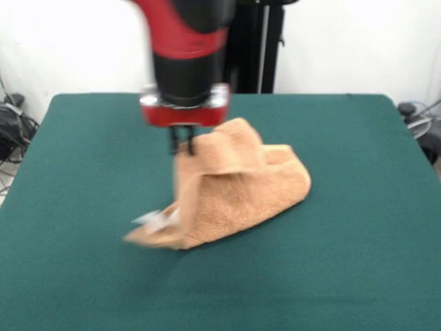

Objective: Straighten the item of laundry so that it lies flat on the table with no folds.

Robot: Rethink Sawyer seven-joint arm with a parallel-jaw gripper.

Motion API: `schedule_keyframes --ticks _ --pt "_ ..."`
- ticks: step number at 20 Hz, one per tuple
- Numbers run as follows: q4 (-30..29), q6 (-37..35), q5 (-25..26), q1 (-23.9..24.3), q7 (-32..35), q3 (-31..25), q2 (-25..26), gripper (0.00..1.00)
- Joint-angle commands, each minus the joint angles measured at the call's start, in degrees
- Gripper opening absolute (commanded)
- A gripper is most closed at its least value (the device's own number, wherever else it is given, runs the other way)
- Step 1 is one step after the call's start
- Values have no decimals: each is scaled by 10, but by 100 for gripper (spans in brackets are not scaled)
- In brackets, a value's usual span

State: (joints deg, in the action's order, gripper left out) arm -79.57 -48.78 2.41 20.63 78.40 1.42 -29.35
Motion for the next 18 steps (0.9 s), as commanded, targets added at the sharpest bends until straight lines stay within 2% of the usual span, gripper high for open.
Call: schedule_keyframes --ticks 1,9,14,18 --pt "100 -100 45 56 -132 -68 59 0" --pt "242 -186 77 114 -203 -125 152 0" --pt "276 -200 84 124 -216 -140 188 0" --pt "272 -191 82 129 -214 -145 200 0"
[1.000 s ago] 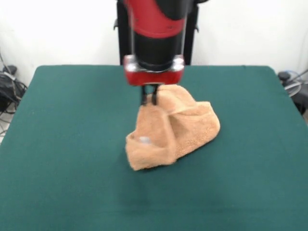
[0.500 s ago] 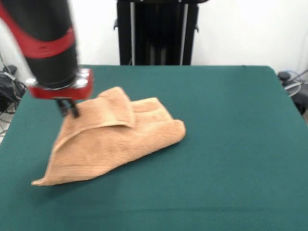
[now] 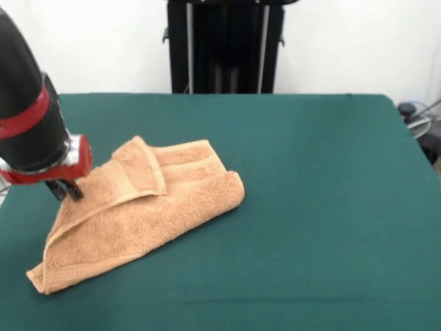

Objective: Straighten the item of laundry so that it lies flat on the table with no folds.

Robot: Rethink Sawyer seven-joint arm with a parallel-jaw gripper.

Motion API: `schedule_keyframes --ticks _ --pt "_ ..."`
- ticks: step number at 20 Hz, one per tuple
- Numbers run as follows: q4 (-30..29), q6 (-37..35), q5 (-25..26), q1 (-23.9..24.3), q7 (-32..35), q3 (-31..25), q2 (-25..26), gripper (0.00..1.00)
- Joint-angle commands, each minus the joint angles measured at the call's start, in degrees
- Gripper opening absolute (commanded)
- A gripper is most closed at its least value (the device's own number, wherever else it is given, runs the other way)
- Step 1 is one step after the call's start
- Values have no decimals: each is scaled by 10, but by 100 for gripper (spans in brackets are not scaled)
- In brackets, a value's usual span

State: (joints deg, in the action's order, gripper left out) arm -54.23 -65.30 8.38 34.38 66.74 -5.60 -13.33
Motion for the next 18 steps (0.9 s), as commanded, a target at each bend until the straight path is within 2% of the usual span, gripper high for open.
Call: schedule_keyframes --ticks 1,8,13,18 --pt "10 -20 23 -7 -97 -75 38 0" --pt "-17 13 28 -3 -93 -73 28 0" --pt "-58 48 30 10 -90 -72 13 0" --pt "-59 50 32 10 -92 -75 12 0"
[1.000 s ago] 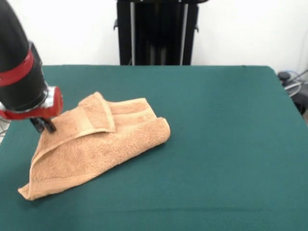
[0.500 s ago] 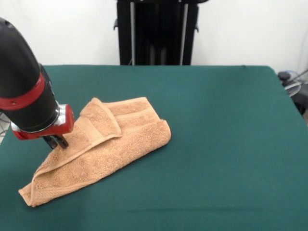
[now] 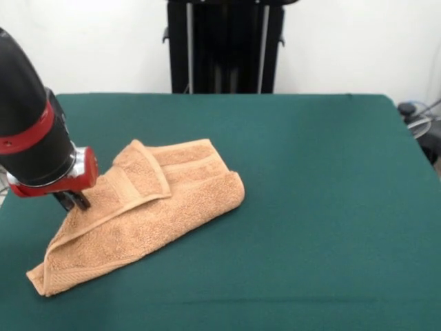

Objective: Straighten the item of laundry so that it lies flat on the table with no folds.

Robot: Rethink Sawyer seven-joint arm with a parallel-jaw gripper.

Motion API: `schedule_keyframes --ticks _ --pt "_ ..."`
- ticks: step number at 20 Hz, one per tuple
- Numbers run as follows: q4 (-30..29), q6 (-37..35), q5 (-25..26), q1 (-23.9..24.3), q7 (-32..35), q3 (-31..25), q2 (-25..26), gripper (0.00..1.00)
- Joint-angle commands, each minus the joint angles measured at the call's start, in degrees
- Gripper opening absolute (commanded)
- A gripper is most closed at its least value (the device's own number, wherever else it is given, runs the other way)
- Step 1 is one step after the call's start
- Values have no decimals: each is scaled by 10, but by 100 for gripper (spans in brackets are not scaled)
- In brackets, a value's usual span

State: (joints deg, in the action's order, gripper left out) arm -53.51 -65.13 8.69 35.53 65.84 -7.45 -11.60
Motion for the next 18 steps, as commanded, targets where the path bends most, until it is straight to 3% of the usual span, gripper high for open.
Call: schedule_keyframes --ticks 1,2,18 --pt "-69 53 28 0 -82 -59 -6 0" --pt "-73 58 27 1 -81 -61 -7 100" --pt "-75 50 26 1 -61 -62 -9 100"
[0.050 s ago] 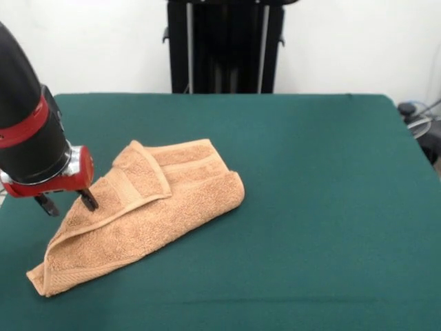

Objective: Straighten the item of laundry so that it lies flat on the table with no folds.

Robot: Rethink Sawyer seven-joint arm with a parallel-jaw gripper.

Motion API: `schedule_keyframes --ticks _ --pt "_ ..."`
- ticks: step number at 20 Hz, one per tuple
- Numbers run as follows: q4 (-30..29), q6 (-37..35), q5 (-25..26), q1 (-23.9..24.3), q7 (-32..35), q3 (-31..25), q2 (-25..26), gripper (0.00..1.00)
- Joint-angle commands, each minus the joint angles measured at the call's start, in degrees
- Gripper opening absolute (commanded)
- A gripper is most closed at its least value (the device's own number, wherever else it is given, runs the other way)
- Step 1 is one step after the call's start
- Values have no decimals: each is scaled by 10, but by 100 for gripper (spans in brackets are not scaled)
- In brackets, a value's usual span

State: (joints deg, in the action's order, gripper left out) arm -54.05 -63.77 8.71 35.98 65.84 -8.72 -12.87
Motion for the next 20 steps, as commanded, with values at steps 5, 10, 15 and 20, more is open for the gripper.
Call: schedule_keyframes --ticks 5,10,15,20 --pt "-139 14 10 -48 29 -16 -90 100" --pt "-184 1 6 -108 116 21 -150 100" --pt "-272 107 3 -130 163 37 -174 100" --pt "-310 200 15 -133 159 39 -155 100"
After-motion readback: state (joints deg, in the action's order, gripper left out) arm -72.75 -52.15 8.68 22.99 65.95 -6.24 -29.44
